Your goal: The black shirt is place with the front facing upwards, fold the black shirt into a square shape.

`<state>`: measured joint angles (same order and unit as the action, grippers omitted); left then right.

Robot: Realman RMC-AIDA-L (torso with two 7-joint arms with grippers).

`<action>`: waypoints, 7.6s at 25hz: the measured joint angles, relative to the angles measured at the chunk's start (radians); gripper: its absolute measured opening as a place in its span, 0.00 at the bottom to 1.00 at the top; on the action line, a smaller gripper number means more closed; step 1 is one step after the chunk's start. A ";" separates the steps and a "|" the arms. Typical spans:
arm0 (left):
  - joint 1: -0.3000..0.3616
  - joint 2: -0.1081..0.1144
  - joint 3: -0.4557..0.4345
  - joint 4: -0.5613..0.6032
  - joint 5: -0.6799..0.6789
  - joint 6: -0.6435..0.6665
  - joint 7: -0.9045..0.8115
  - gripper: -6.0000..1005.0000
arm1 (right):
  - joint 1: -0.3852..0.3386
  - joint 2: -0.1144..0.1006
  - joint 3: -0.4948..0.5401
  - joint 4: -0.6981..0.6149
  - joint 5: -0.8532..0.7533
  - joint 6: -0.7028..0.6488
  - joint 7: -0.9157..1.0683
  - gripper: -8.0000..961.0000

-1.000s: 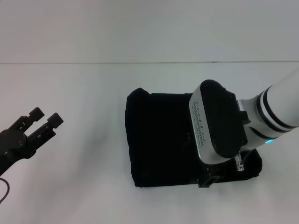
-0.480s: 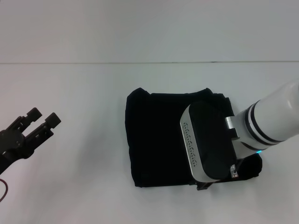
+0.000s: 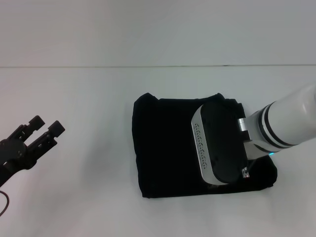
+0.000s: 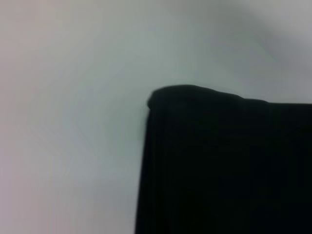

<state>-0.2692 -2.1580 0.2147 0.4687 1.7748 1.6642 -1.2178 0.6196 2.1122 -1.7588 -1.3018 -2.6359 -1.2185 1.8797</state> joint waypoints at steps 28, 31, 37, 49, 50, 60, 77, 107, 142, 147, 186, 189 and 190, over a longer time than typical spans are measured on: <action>-0.008 0.006 0.000 -0.004 0.000 -0.025 0.000 0.84 | 0.026 0.002 -0.010 0.013 -0.003 -0.016 0.041 0.49; -0.008 0.006 0.000 -0.003 0.000 -0.025 0.000 0.84 | 0.025 0.002 -0.010 0.013 0.001 -0.013 0.058 0.33; -0.008 0.006 0.000 -0.002 0.000 -0.025 0.000 0.84 | 0.016 0.002 0.000 0.015 0.003 0.016 0.115 0.11; -0.009 0.006 0.000 -0.002 0.000 -0.046 0.000 0.84 | -0.003 -0.011 0.190 0.046 0.149 0.100 0.186 0.07; -0.010 0.006 0.000 -0.002 0.000 -0.047 0.000 0.84 | -0.004 -0.012 0.199 0.048 0.158 0.096 0.184 0.07; -0.021 0.007 0.003 -0.003 0.001 -0.048 -0.003 0.84 | -0.002 -0.015 0.230 0.082 0.206 0.075 0.184 0.07; -0.055 0.018 0.000 0.000 -0.002 -0.046 -0.028 0.84 | -0.005 -0.016 0.368 0.122 0.328 -0.046 0.150 0.07; -0.042 0.017 0.000 -0.004 -0.003 -0.030 -0.031 0.84 | 0.035 -0.020 0.542 0.302 0.404 -0.123 0.155 0.11; -0.039 0.014 0.000 -0.004 -0.002 -0.024 -0.029 0.84 | 0.123 -0.020 0.544 0.372 0.404 -0.101 0.152 0.23; -0.037 0.013 0.000 -0.004 -0.002 -0.024 -0.029 0.84 | 0.139 -0.019 0.536 0.389 0.404 -0.094 0.147 0.23; -0.048 0.015 0.007 -0.006 -0.002 -0.023 -0.033 0.84 | 0.105 -0.019 0.614 0.377 0.479 -0.120 0.122 0.04; -0.048 0.015 0.005 -0.005 -0.002 -0.020 -0.033 0.84 | 0.102 -0.018 0.652 0.381 0.485 -0.114 0.125 0.05; -0.048 0.015 0.005 -0.005 -0.002 -0.017 -0.033 0.84 | 0.099 -0.018 0.673 0.384 0.490 -0.112 0.125 0.05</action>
<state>-0.3176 -2.1430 0.2201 0.4632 1.7733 1.6468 -1.2512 0.7183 2.0942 -1.0856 -0.9176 -2.1457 -1.3307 2.0047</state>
